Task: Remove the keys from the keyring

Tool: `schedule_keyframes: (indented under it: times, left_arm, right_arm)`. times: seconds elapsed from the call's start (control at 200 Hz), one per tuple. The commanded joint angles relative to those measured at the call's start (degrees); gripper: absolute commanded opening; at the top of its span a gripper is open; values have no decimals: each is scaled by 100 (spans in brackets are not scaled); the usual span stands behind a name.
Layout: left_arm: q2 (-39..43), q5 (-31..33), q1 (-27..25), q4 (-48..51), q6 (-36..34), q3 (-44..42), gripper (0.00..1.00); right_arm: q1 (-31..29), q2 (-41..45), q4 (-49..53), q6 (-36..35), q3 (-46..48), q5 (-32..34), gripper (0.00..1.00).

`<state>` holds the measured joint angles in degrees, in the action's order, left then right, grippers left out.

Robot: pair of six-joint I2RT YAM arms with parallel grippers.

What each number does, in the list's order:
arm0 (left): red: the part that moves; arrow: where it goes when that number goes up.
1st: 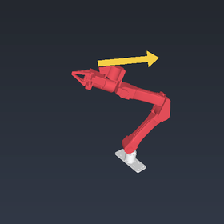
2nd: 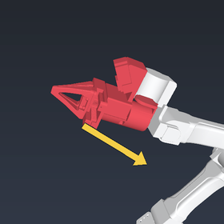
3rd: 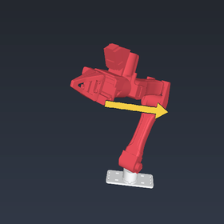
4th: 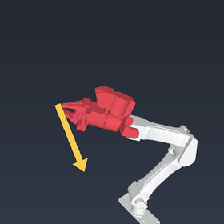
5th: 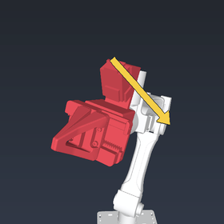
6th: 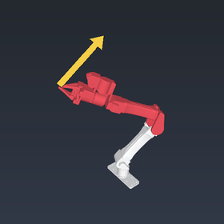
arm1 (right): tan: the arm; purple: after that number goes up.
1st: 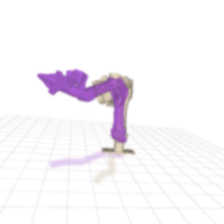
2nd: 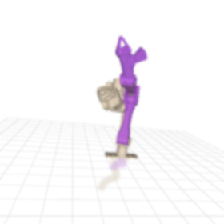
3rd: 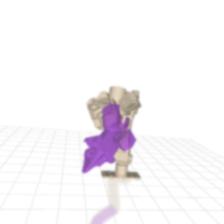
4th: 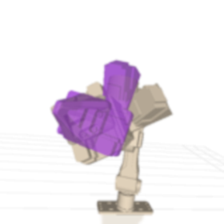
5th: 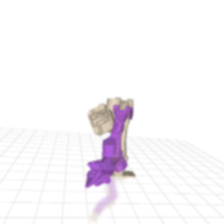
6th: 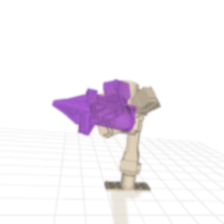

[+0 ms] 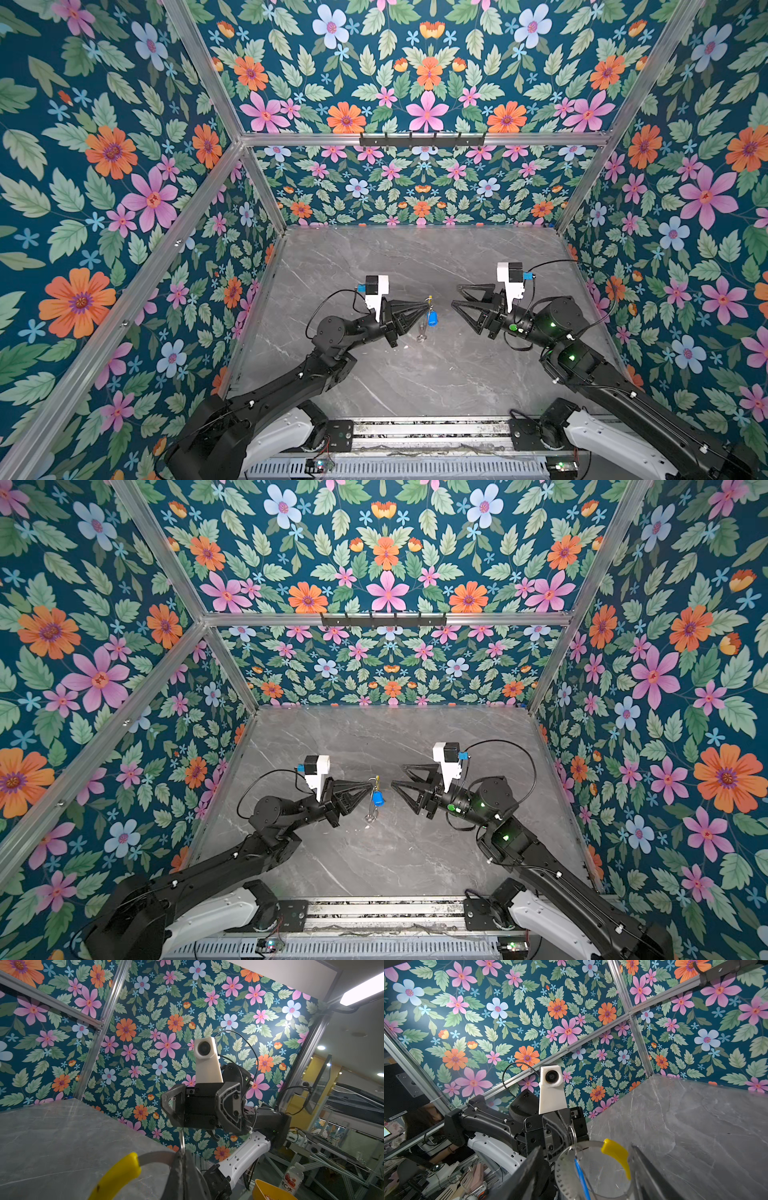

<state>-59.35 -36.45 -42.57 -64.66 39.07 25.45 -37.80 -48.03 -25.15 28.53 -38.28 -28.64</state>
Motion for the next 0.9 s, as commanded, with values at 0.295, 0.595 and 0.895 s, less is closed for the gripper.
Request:
schedule_keyframes:
  times: [0.295,0.595,0.895]
  left_arm:
    - [1177,2190,-373,2149,-1490,22,0]
    - [1259,3513,-790,3012,-2070,256,0]
    - [1268,4125,-1120,3127,-2555,267,0]
  right_arm:
    - [-3,-128,183,3,108,842,59]
    - [-8,-293,716,21,14,1108,56]
    - [-8,-562,810,4,-57,1125,55]
